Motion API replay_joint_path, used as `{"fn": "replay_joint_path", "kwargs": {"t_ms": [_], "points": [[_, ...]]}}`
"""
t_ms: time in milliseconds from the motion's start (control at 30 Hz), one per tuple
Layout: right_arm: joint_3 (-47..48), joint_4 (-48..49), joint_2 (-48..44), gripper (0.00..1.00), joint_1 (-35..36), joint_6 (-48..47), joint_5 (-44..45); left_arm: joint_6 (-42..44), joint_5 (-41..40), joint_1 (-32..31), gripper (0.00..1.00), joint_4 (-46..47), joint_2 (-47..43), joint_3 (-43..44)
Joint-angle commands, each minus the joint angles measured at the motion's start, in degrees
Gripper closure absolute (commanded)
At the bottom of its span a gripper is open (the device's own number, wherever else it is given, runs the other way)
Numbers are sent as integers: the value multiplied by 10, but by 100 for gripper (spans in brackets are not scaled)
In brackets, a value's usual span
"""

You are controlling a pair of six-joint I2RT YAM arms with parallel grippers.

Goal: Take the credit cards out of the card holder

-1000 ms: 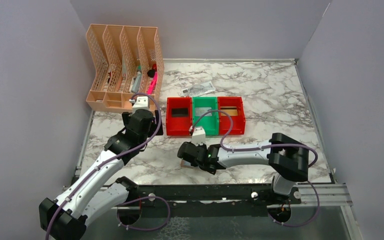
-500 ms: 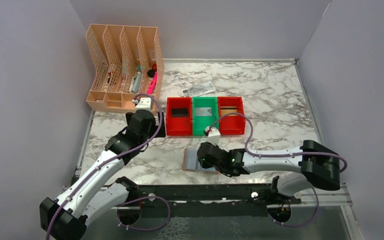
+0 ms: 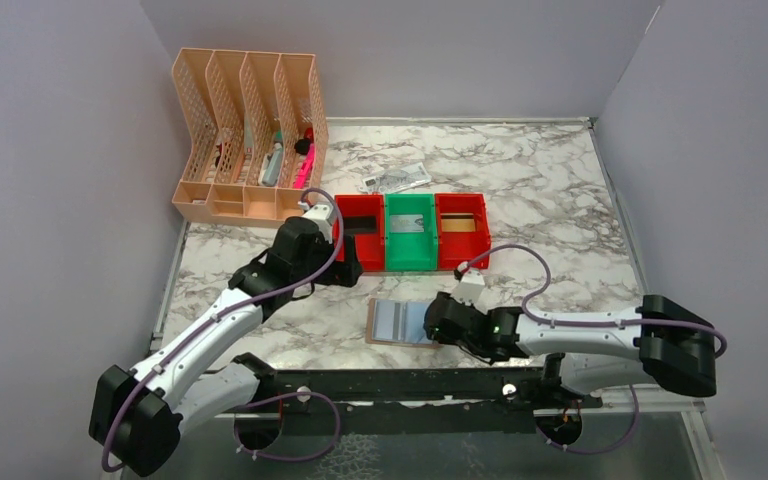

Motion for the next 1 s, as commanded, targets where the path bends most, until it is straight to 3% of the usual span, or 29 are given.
{"fn": "replay_joint_path", "kwargs": {"t_ms": [0,100,300,433,600,800,967], "points": [[-8,-86,-50,60,-1,64,59,4,75,2,8,28,20,9],[-3,-94,-87,56,-1,39,66,23,55,2,8,7,18,22],[22,-8,-103,53,-1,-92,15,56,-62,2,5,-13,-26,27],[87,0,-31,53,-1,-134,-30,51,-135,3,4,-21,-67,11],[159,-52,48,53,6,-118,-12,44,-199,3,2,-33,-114,6],[184,-20,89,48,13,-186,-48,42,-207,3,2,-33,-121,5],[246,-74,175,40,35,-169,-39,43,-201,3,2,-38,-108,11]]}}
